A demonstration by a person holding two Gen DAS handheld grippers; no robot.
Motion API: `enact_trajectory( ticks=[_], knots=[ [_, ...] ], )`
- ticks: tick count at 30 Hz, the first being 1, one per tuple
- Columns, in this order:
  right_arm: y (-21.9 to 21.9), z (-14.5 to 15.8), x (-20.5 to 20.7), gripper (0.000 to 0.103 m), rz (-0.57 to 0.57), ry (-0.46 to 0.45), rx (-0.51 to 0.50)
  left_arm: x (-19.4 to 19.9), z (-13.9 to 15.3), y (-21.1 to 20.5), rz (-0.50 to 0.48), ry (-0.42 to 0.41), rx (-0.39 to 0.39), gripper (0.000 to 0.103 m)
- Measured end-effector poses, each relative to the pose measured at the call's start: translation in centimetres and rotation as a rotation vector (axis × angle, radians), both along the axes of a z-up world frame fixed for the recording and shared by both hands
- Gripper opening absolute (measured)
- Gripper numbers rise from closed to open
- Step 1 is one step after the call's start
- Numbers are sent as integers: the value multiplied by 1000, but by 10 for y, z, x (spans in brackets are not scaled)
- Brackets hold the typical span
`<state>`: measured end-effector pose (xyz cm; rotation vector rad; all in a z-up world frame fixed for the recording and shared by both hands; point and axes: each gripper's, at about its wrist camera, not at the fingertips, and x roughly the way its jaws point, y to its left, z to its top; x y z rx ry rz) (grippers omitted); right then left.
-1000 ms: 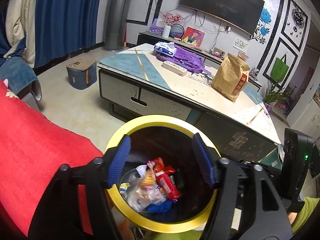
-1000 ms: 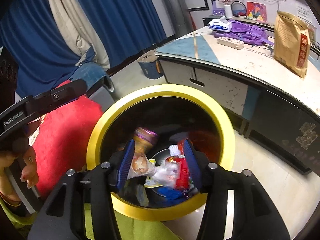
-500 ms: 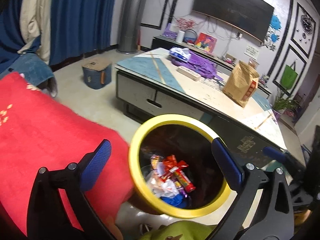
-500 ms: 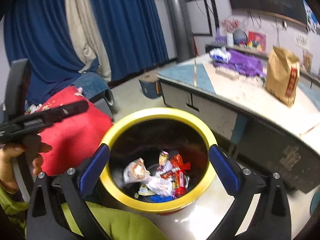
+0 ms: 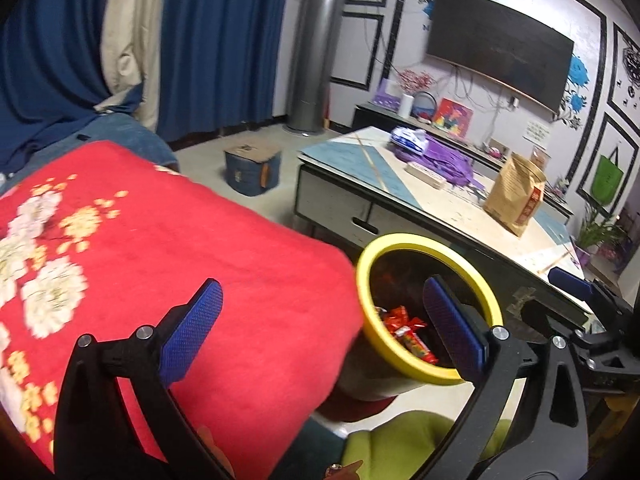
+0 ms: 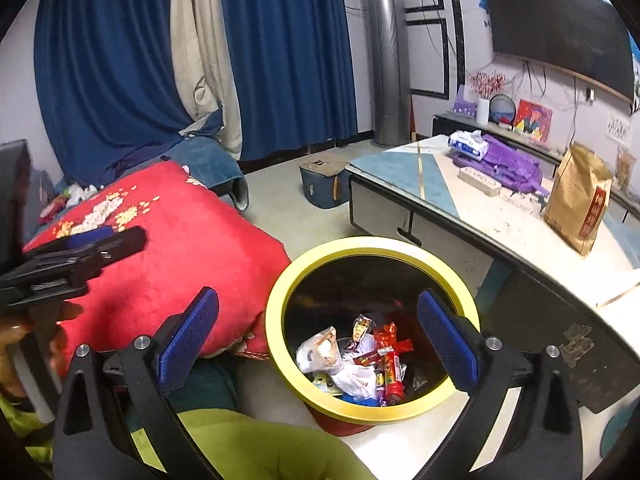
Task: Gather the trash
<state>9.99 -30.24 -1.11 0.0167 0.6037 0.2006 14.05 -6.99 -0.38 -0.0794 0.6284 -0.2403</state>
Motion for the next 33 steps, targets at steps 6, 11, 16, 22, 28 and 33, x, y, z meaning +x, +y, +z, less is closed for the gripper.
enact_trajectory(
  ticks=[6, 11, 16, 22, 28, 33],
  knots=[
    [27, 1, -18, 97, -18, -176, -62, -27, 4, 26, 54, -57, 2, 92],
    [43, 0, -35, 97, -59, -282, -60, -54, 6, 41, 86, -127, 9, 92],
    [53, 2, -52, 97, -52, -332, -31, -74, 5, 46, 102, -181, 34, 92],
    [58, -1, -56, 97, -5, -343, -11, -82, -1, 54, 107, -199, 8, 92],
    [58, -2, -56, 97, -8, -336, -2, -83, -1, 53, 104, -212, 12, 92],
    [59, -3, -56, 97, 5, -337, -7, -83, -1, 53, 106, -215, 12, 92]
  ],
)
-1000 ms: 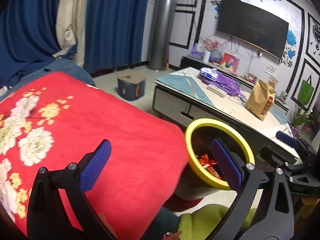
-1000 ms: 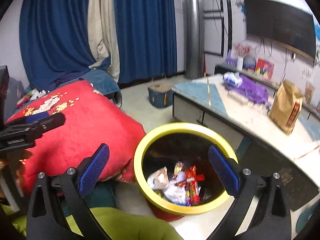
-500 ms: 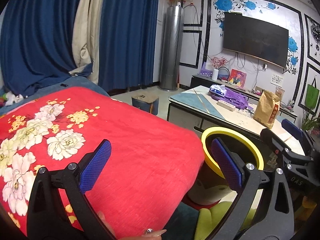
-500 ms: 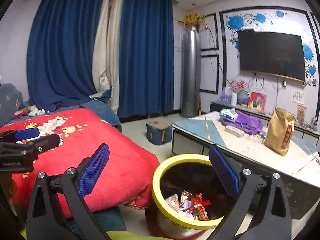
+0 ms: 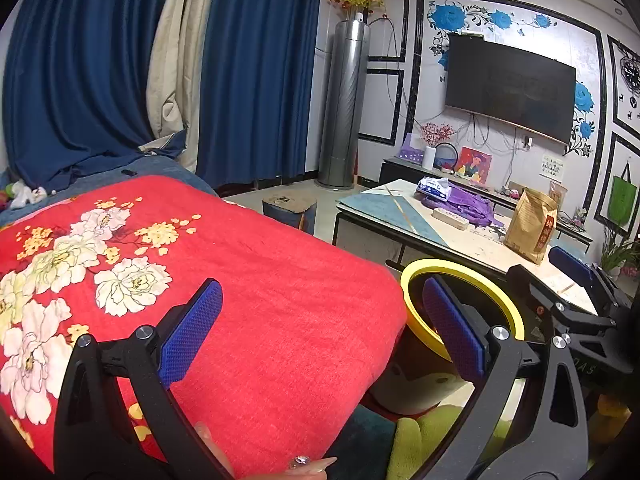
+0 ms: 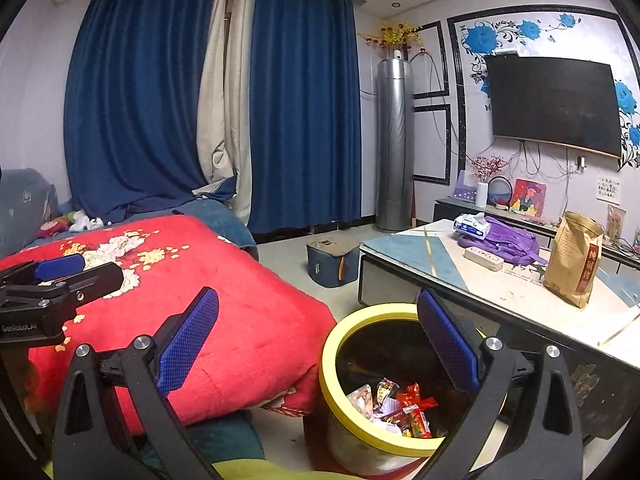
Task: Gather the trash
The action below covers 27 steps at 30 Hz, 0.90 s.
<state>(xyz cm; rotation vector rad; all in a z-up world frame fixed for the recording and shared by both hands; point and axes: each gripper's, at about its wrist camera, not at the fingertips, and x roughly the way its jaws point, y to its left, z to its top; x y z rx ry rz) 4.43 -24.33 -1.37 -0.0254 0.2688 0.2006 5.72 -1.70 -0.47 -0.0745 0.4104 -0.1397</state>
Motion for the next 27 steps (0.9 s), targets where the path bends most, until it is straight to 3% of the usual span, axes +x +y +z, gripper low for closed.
enact_trajectory(
  ticks=[27],
  knots=[
    [2, -2, 0, 97, 5, 8, 2, 0, 0, 1, 3, -4, 1, 92]
  ],
)
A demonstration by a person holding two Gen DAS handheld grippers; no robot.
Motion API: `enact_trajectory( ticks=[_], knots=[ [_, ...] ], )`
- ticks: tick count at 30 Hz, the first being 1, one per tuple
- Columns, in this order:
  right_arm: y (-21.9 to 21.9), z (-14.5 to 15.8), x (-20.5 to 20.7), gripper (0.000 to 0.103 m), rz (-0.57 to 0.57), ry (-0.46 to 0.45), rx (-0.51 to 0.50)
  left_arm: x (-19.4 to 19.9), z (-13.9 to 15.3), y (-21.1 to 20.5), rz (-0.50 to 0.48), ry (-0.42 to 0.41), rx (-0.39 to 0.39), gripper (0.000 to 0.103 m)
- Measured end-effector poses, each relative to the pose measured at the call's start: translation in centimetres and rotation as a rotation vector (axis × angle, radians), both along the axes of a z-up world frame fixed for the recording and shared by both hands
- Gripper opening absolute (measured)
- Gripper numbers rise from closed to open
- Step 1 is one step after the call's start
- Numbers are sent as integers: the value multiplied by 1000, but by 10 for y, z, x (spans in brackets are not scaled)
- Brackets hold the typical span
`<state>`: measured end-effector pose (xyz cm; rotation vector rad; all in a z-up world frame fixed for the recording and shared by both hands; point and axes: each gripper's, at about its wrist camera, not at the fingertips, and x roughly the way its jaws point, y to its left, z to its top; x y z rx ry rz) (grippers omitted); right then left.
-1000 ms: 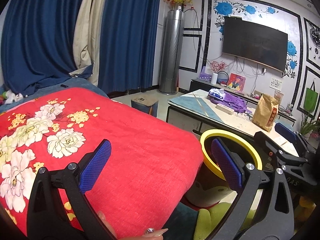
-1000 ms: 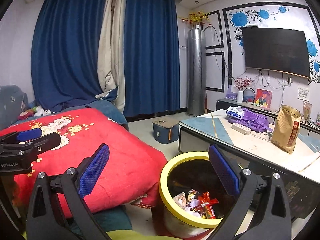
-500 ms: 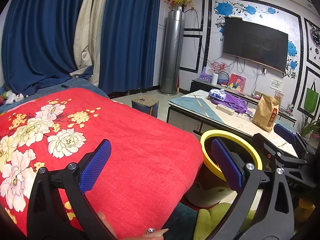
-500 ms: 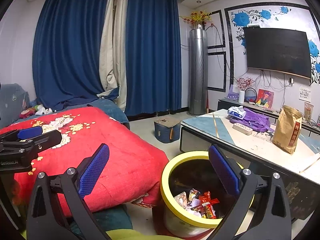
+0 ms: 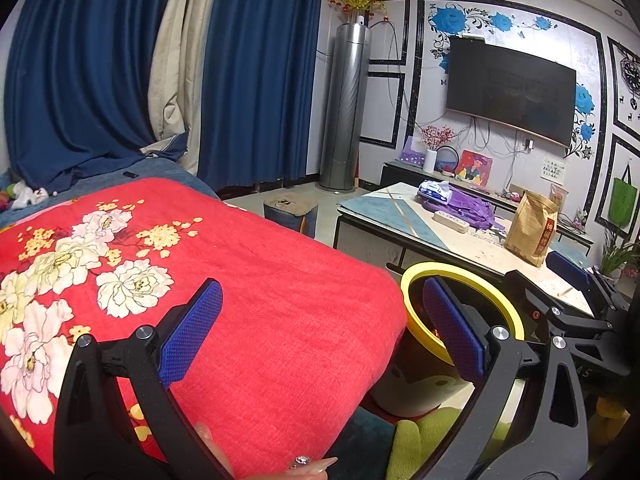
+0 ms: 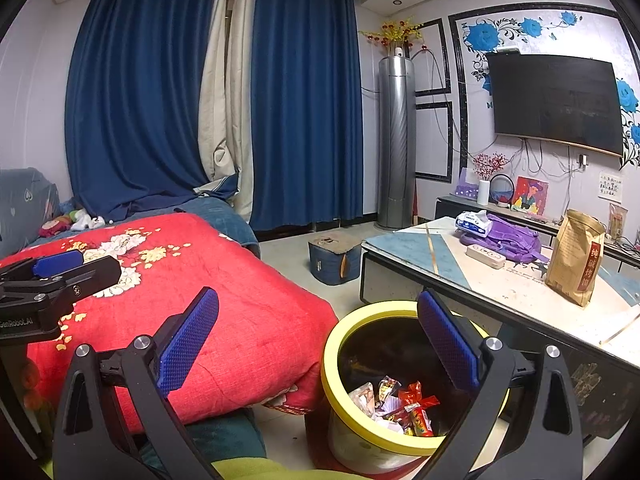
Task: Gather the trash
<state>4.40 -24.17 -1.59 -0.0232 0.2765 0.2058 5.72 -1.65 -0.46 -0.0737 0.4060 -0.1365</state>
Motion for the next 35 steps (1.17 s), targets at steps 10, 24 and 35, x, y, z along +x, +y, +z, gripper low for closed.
enact_trajectory(
  ticks=[10, 24, 35],
  knots=[
    [0, 0, 0, 97, -1, 1, 0, 0, 0, 0, 1, 0, 0, 92],
    [4, 0, 4, 97, 6, 3, 20, 10, -2, 3, 45, 48, 22, 92],
    [191, 24, 20, 97, 556, 97, -48, -14, 8, 189, 610, 141, -117, 92]
  ],
)
